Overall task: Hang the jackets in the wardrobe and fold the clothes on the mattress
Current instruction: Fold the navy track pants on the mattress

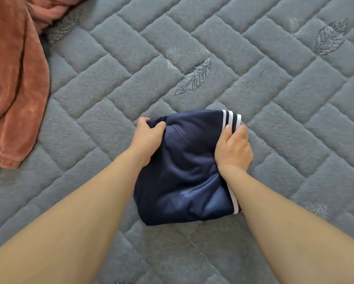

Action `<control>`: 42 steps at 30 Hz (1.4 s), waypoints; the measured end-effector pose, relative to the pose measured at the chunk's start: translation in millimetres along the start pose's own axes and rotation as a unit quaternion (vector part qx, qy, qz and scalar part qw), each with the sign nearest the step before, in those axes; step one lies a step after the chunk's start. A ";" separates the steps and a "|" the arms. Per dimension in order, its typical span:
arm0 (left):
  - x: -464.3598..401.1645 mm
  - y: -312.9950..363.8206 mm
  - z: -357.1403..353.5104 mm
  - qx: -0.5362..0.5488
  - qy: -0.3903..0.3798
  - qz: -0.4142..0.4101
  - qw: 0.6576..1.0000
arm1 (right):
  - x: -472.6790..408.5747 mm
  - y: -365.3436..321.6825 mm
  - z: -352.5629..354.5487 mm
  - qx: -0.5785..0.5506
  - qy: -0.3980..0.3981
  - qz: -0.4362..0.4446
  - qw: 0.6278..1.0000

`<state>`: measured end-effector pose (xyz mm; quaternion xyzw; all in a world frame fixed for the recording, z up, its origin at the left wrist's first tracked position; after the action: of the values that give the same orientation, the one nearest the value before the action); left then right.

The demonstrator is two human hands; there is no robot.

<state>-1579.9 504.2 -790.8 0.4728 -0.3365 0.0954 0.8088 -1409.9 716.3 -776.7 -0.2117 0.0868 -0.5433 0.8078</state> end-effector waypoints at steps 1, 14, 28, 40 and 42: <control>8.2 -0.1 10.9 -0.002 0.020 -0.010 1.000 | 2.2 3.3 2.9 -0.010 -0.018 0.009 1.000; 88.0 -39.8 -11.7 -0.019 -0.176 0.114 0.978 | 50.6 34.6 13.4 -0.308 -0.448 -0.202 0.814; 264.4 -33.0 -112.0 -0.096 -0.206 0.110 0.968 | 144.9 180.6 180.7 -0.371 -0.389 -0.323 0.779; 604.0 83.7 -245.3 -0.194 -0.387 -0.078 0.898 | 335.7 320.3 534.2 -0.501 0.029 -0.443 0.743; 676.3 87.7 -263.8 -0.211 -0.426 -0.111 0.873 | 383.2 339.3 589.8 -0.509 0.098 -0.450 0.727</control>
<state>-990.6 658.9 -386.4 0.3199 -0.6060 -0.2793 0.6726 -755.0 620.6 -362.3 -0.5506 0.3234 -0.7353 0.2270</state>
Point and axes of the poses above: each hand's wrist, its own x-axis away from the middle knuckle, its own z-axis out of the back of the hand, y = z × x, the point moved 8 cm from there along -x, towards the middle knuckle
